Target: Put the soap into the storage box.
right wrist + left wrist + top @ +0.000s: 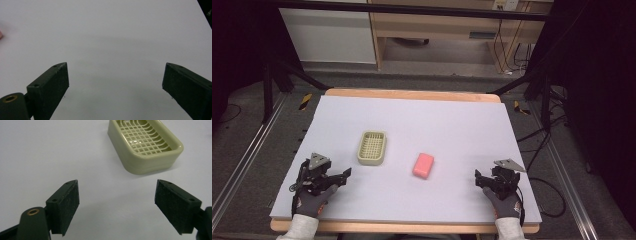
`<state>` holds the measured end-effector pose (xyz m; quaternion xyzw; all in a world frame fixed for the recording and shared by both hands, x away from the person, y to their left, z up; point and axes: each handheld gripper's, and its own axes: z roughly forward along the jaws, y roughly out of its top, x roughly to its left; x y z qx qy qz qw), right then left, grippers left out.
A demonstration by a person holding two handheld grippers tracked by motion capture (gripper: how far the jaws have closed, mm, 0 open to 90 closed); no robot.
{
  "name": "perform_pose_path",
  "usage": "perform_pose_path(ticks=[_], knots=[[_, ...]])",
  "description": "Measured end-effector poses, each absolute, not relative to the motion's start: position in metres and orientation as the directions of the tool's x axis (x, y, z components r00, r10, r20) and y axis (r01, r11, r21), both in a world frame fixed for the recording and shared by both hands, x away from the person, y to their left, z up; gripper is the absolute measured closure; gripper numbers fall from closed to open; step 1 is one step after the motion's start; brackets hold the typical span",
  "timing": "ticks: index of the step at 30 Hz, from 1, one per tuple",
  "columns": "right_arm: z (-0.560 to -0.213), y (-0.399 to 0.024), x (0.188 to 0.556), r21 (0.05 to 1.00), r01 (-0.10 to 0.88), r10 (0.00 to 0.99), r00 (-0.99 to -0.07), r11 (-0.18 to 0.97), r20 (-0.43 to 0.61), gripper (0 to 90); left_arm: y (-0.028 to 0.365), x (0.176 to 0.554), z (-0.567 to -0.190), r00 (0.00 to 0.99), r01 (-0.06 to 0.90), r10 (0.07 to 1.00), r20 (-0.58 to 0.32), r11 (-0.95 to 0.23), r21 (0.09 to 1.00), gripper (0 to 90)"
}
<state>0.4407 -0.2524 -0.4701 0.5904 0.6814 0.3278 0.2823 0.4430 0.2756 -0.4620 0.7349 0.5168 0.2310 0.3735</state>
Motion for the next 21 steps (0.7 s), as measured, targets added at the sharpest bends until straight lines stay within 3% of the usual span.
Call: perform_pose_path(ticks=[21], knots=[[-0.471, -0.251, 0.441, 0.784, 0.612, 0.989, -0.143, 0.108, -0.024, 6.6, 0.251, 0.435, -0.452, 0.412, 0.549, 0.910, -0.043, -0.210, 0.809, 20.7]])
